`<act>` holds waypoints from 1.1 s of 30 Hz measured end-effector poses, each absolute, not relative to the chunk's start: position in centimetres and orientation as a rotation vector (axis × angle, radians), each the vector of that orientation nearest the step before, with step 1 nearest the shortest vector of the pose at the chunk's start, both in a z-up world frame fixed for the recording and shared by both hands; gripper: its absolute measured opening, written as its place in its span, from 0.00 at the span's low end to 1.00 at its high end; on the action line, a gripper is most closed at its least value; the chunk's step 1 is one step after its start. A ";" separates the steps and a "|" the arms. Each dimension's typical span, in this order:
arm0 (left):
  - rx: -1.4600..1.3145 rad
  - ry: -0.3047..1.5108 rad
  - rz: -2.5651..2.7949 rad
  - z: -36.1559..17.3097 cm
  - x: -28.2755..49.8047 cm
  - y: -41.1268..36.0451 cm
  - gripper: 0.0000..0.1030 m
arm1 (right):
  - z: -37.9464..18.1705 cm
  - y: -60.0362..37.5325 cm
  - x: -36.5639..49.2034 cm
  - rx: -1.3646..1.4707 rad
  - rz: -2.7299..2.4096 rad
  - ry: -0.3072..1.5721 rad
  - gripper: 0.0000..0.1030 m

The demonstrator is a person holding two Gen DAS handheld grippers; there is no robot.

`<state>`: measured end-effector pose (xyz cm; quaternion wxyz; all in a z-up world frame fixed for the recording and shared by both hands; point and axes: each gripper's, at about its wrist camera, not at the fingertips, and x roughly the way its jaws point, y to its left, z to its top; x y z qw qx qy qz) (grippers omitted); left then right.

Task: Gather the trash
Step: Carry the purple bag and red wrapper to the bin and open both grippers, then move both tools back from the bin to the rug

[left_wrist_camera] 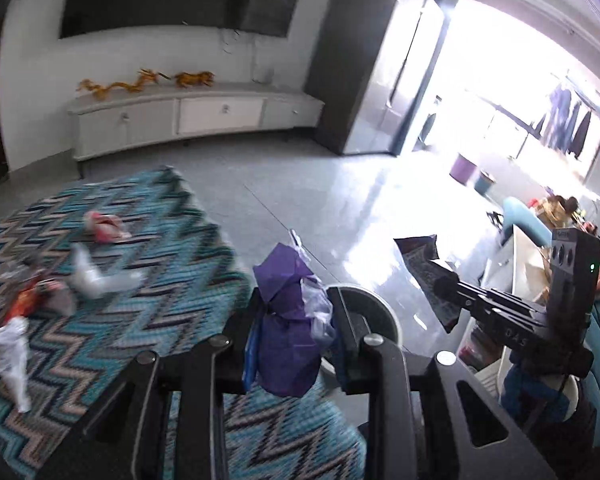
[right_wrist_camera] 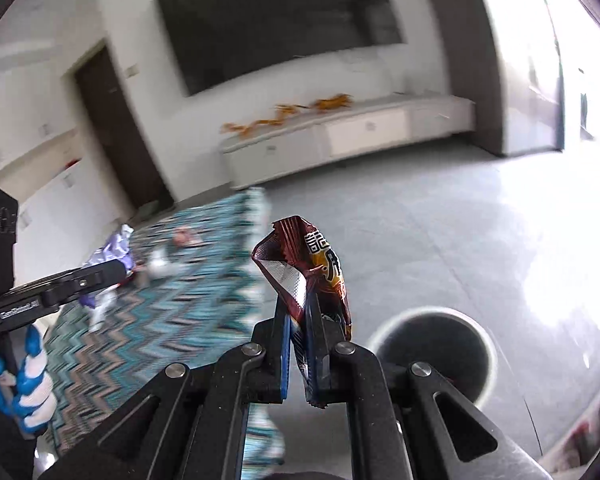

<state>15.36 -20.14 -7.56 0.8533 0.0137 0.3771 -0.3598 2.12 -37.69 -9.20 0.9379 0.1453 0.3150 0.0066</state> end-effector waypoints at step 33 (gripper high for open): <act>0.069 0.820 -0.657 -9.6 19.8 -34.1 0.65 | -14.6 -48.0 3.6 0.443 -0.231 0.733 0.46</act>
